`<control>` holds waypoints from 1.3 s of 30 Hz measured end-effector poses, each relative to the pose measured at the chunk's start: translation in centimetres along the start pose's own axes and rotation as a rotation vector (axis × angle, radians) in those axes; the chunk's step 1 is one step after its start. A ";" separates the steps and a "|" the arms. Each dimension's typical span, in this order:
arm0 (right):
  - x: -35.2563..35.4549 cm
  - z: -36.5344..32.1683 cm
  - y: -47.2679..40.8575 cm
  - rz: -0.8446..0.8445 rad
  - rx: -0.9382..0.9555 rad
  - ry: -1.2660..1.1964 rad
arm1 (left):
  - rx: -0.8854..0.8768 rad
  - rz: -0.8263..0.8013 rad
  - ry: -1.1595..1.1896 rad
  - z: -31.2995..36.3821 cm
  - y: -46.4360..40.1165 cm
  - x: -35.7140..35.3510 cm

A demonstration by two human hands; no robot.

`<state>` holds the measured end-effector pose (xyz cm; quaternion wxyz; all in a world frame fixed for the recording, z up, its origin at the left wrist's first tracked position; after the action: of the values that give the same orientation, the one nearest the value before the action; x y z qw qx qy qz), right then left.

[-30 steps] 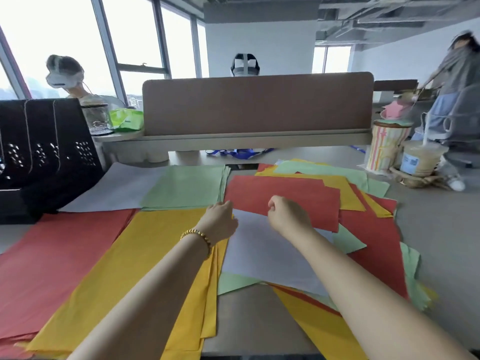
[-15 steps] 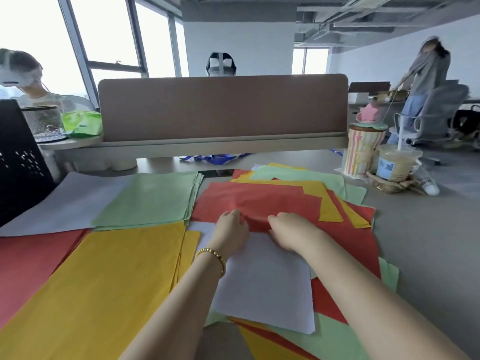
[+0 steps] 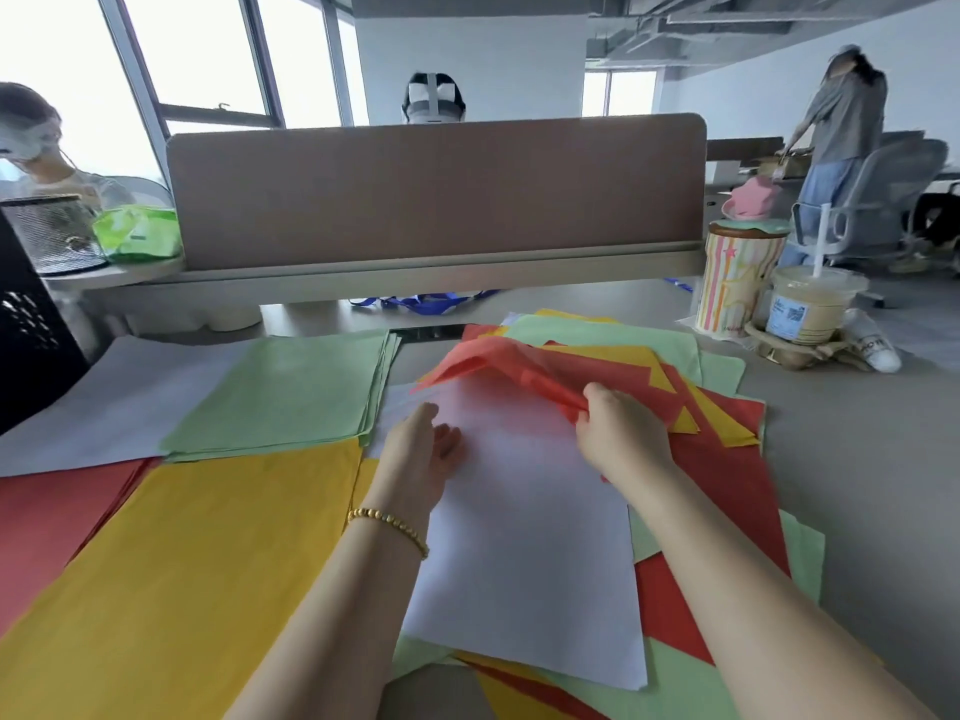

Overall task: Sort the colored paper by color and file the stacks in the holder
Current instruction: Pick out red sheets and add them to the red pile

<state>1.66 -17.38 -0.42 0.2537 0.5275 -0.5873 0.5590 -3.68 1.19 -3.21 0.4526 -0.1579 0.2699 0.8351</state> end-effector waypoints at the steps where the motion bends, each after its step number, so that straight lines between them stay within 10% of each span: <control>1: 0.1 0.2 -0.1 -0.033 -0.008 -0.049 | 0.044 -0.058 -0.012 -0.3 0.2 -0.5; 9: 0.8 -4.1 2.7 -0.694 0.204 -0.478 | -0.029 -0.279 -0.283 -1.6 0.7 -2.0; 18: 1.2 2.4 -0.6 -0.069 -0.183 -0.479 | -0.017 -0.034 -0.162 -0.3 -0.5 0.8; 39: 0.2 6.7 -1.3 -0.188 -0.387 -0.312 | -0.012 -0.139 -0.677 1.4 -0.1 1.1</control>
<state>4.71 -23.45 -1.40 0.3067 0.6013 -0.6638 0.3222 -4.24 2.74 -2.69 0.5714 0.1076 0.0880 0.8088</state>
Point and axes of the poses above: each hand's wrist, its own y-axis away from the middle knuckle, its own x-axis out of the back of the hand, z = x × y, the point moved 4 cm from there along -y, towards the middle knuckle, and after that the axes turned 3 degrees about y, right-handed, at the moved point
